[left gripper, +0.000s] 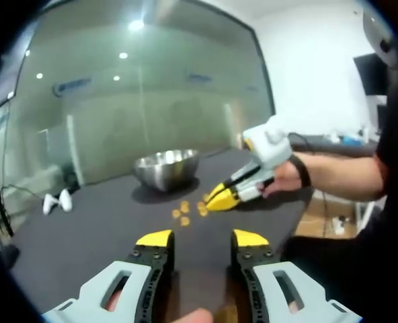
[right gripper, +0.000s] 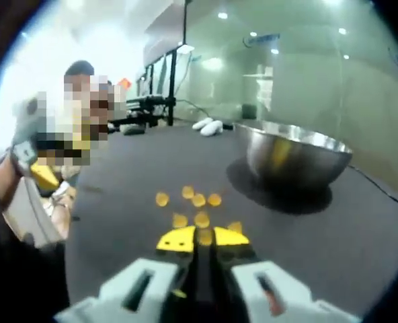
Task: Pick up the QQ candy scattered on the table and place it into the stainless steel bowl on the table
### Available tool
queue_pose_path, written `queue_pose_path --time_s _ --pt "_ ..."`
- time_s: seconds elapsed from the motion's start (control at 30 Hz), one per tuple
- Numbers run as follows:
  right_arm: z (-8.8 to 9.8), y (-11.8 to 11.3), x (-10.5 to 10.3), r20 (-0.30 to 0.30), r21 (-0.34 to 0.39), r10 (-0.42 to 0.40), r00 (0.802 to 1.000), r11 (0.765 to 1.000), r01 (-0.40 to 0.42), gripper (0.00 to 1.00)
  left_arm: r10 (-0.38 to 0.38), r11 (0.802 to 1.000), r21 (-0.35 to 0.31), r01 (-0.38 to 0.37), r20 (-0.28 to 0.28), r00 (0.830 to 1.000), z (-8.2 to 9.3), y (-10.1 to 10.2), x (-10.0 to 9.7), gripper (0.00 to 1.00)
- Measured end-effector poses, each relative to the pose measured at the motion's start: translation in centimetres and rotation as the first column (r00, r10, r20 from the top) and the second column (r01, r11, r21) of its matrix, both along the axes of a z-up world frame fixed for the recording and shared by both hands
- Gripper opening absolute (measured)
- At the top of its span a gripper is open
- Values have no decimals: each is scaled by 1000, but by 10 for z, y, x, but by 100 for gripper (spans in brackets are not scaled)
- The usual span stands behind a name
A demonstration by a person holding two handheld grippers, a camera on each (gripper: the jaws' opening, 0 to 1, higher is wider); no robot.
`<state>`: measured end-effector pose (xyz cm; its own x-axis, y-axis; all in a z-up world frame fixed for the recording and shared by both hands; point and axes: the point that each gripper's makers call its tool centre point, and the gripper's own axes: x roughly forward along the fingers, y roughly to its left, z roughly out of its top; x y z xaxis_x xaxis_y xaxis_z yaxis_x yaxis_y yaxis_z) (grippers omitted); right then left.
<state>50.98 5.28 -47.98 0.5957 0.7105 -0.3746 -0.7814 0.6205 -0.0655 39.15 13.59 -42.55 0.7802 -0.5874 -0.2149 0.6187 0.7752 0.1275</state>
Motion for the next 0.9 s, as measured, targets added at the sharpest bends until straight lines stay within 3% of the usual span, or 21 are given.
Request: queue_pose_path --time_s 0.17,0.3,0.47,0.63,0.8,0.9 --pt "3 -3 0 1 27 -7 1000 1000 7 9 -7 1000 3 7 6 1000 2 -2 1 35" --pt "21 -7 -3 -2 113 -13 1000 994 14 9 -9 1000 2 9 -2 1000 -1 -4 2 35" --pt "37 -20 -3 34 117 -40 999 993 36 9 -13 1000 1 13 -7 1000 -3 -7 3 35" --pt "62 -38 10 56 202 -116 992 974 102 9 -18 1000 1 18 -6 1000 -3 -9 4 35" --pt "81 -47 27 105 202 -182 978 966 158 9 -27 1000 1 27 -6 1000 -4 -9 4 35" --pt "105 -50 44 225 162 -206 952 972 172 9 -57 998 -1 57 11 998 0 -15 1 35"
